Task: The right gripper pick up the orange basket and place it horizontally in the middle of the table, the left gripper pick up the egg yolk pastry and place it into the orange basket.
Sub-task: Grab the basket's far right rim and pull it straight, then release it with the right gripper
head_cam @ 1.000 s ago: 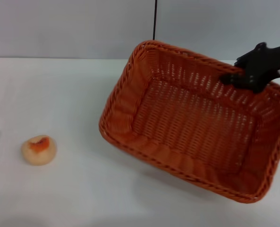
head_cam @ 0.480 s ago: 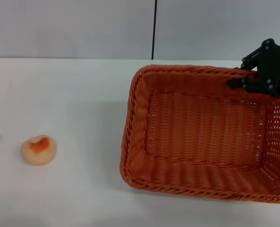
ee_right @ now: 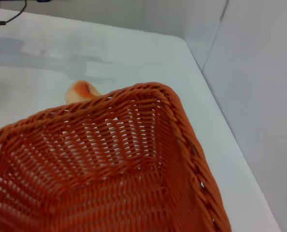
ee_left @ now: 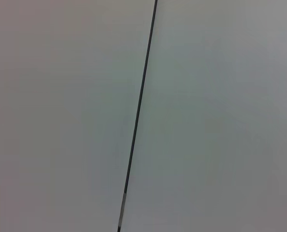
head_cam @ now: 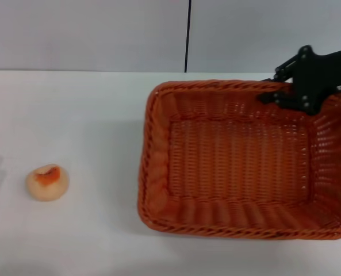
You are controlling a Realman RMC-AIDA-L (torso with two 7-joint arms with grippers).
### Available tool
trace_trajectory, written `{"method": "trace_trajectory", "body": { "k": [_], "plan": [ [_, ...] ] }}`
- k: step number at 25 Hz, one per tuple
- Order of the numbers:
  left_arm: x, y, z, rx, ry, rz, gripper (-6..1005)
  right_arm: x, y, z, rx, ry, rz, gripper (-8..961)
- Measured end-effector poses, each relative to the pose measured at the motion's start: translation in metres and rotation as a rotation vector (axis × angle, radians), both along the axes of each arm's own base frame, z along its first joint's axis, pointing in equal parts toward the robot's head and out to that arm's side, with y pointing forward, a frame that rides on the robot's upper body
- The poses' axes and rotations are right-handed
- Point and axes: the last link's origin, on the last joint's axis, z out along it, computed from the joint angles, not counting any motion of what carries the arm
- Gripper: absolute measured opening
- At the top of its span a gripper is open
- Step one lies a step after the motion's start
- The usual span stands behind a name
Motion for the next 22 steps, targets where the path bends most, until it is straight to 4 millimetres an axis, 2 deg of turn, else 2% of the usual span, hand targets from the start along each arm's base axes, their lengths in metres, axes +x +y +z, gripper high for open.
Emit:
{"method": "trace_trajectory", "body": {
  "k": [7, 22],
  "plan": [
    [0.001, -0.001, 0.000, 0.001, 0.000, -0.008, 725, -0.005, 0.004, -0.024, -0.013, -0.002, 0.035, 226],
    [0.002, -0.002, 0.000, 0.003, -0.001, -0.013, 716, -0.008, 0.006, -0.037, 0.038, -0.055, 0.086, 246]
  ]
}}
